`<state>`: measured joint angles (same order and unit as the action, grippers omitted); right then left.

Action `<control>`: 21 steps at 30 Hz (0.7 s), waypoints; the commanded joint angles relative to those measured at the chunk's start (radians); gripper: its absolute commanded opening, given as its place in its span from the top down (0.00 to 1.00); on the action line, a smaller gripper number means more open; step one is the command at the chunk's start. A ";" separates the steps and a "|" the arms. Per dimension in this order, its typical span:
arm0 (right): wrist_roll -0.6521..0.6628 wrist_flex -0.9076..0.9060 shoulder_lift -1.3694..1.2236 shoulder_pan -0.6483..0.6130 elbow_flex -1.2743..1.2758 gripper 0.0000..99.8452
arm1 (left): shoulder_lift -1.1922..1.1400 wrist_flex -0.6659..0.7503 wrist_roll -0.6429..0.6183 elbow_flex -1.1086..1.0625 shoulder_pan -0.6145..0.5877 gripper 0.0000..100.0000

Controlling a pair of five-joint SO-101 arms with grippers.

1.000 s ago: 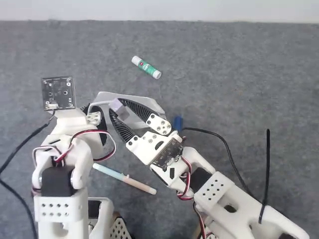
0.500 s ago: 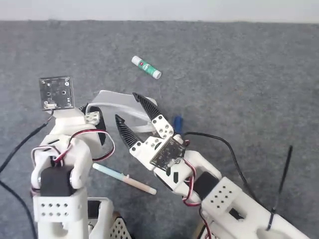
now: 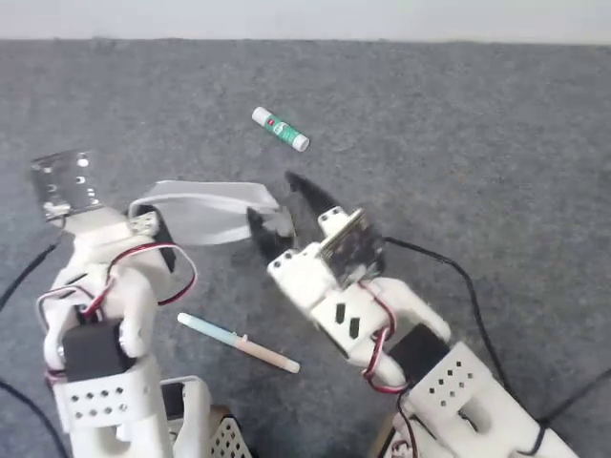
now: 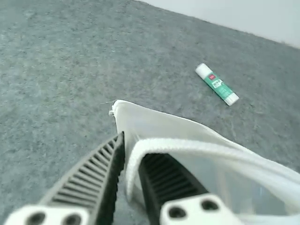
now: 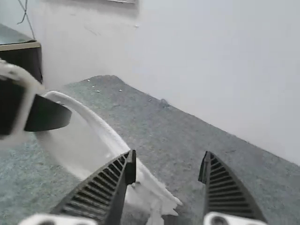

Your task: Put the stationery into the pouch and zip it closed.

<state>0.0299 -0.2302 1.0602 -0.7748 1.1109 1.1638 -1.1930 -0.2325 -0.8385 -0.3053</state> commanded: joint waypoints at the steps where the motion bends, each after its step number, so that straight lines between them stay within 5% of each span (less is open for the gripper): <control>1: -0.021 -0.016 0.035 0.038 -0.077 0.79 | 0.009 0.023 -0.020 0.058 -0.037 0.99; 16: -0.084 -0.024 -0.495 0.154 -0.311 0.79 | 0.009 0.026 -0.020 0.044 -0.193 0.99; 21: -0.087 -0.166 -0.717 0.154 -0.477 0.79 | 0.009 0.074 -0.021 -0.008 -0.235 0.99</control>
<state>-0.0437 -0.3130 0.4266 -0.6322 0.7795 1.1638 -1.1730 -0.2325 -0.8554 -0.5201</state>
